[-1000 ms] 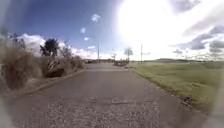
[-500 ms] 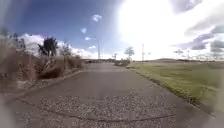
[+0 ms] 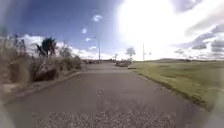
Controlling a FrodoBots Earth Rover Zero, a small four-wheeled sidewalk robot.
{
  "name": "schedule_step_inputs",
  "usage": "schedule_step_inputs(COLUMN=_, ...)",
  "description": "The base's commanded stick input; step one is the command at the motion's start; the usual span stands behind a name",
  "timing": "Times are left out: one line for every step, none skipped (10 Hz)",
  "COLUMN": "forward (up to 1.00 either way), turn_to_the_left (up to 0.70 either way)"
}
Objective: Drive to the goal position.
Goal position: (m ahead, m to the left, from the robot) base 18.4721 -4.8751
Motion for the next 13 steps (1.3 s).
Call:
schedule_step_inputs(forward=1.0, turn_to_the_left=0.0)
schedule_step_inputs(forward=1.0, turn_to_the_left=0.0)
schedule_step_inputs(forward=1.0, turn_to_the_left=0.0)
schedule_step_inputs(forward=1.0, turn_to_the_left=0.0)
schedule_step_inputs(forward=1.0, turn_to_the_left=0.0)
schedule_step_inputs(forward=1.0, turn_to_the_left=0.0)
schedule_step_inputs(forward=1.0, turn_to_the_left=0.0)
schedule_step_inputs(forward=1.0, turn_to_the_left=0.0)
schedule_step_inputs(forward=1.0, turn_to_the_left=0.0)
schedule_step_inputs(forward=1.0, turn_to_the_left=0.0)
schedule_step_inputs(forward=1.0, turn_to_the_left=0.0)
schedule_step_inputs(forward=1.0, turn_to_the_left=0.0)
schedule_step_inputs(forward=1.0, turn_to_the_left=0.0)
